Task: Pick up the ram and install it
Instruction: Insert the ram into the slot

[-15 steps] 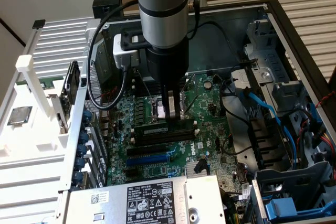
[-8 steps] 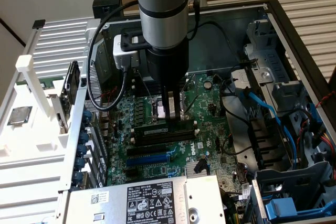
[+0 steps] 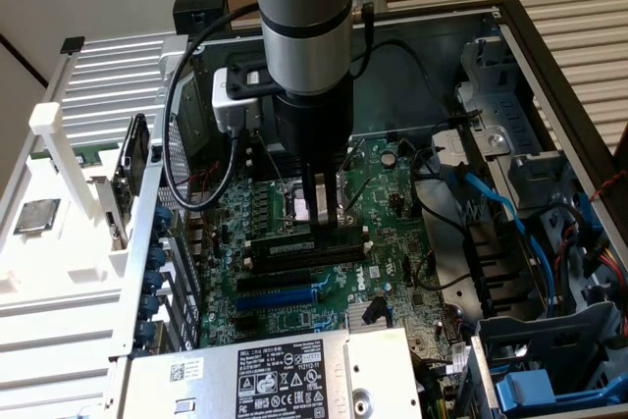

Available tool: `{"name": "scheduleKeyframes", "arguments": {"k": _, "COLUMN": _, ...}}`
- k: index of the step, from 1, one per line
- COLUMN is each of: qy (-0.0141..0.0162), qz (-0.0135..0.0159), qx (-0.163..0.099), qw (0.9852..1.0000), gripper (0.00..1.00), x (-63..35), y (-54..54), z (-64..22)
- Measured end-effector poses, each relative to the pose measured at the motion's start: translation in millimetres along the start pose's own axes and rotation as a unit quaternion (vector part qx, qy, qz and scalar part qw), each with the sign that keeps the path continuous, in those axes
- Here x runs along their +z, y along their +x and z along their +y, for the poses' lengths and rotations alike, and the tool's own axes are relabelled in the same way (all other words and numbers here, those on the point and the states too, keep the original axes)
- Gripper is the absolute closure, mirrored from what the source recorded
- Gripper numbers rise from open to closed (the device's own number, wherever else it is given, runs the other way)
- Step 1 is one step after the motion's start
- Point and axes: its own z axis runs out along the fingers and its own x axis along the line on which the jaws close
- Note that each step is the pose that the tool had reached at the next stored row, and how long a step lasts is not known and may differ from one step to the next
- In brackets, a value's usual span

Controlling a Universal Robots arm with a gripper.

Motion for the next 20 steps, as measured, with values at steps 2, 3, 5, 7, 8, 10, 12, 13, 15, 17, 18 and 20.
{"name": "scheduleKeyframes", "arguments": {"k": 2, "qy": 0.0001, "qz": -0.0001, "qx": 0.000, "qw": 1.0000, "gripper": 0.88, "x": 0.7, "y": -0.3, "z": 0.0}}
{"name": "scheduleKeyframes", "arguments": {"k": 3, "qy": 0.0001, "qz": -0.0001, "qx": 0.000, "qw": 1.0000, "gripper": 0.88, "x": 0.9, "y": -0.6, "z": -0.1}}
{"name": "scheduleKeyframes", "arguments": {"k": 5, "qy": 0.0000, "qz": 0.0000, "qx": 0.000, "qw": 1.0000, "gripper": 0.88, "x": 1.0, "y": -0.6, "z": 0.0}}
{"name": "scheduleKeyframes", "arguments": {"k": 7, "qy": 0.0000, "qz": 0.0001, "qx": 0.000, "qw": 1.0000, "gripper": 0.88, "x": 1.0, "y": -0.6, "z": 0.1}}
{"name": "scheduleKeyframes", "arguments": {"k": 8, "qy": -0.0001, "qz": 0.0001, "qx": 0.000, "qw": 1.0000, "gripper": 0.88, "x": 1.1, "y": -0.6, "z": 0.1}}
{"name": "scheduleKeyframes", "arguments": {"k": 10, "qy": 0.0000, "qz": 0.0000, "qx": 0.000, "qw": 1.0000, "gripper": 0.88, "x": 1.3, "y": -0.6, "z": 0.1}}
{"name": "scheduleKeyframes", "arguments": {"k": 12, "qy": 0.0000, "qz": 0.0000, "qx": 0.000, "qw": 1.0000, "gripper": 0.88, "x": 1.7, "y": -0.6, "z": 0.1}}
{"name": "scheduleKeyframes", "arguments": {"k": 13, "qy": 0.0001, "qz": -0.0001, "qx": 0.000, "qw": 1.0000, "gripper": 0.88, "x": 2.0, "y": -0.6, "z": 0.1}}
{"name": "scheduleKeyframes", "arguments": {"k": 15, "qy": 0.0000, "qz": 0.0000, "qx": 0.000, "qw": 1.0000, "gripper": 0.88, "x": 2.2, "y": -0.6, "z": 0.2}}
{"name": "scheduleKeyframes", "arguments": {"k": 17, "qy": 0.0000, "qz": 0.0000, "qx": 0.000, "qw": 1.0000, "gripper": 0.88, "x": 2.6, "y": -0.6, "z": 0.2}}
{"name": "scheduleKeyframes", "arguments": {"k": 18, "qy": 0.0000, "qz": 0.0000, "qx": 0.000, "qw": 1.0000, "gripper": 0.88, "x": 2.8, "y": -0.6, "z": 0.3}}
{"name": "scheduleKeyframes", "arguments": {"k": 20, "qy": 0.0000, "qz": 0.0000, "qx": 0.000, "qw": 1.0000, "gripper": 0.88, "x": 3.2, "y": -0.6, "z": 0.3}}
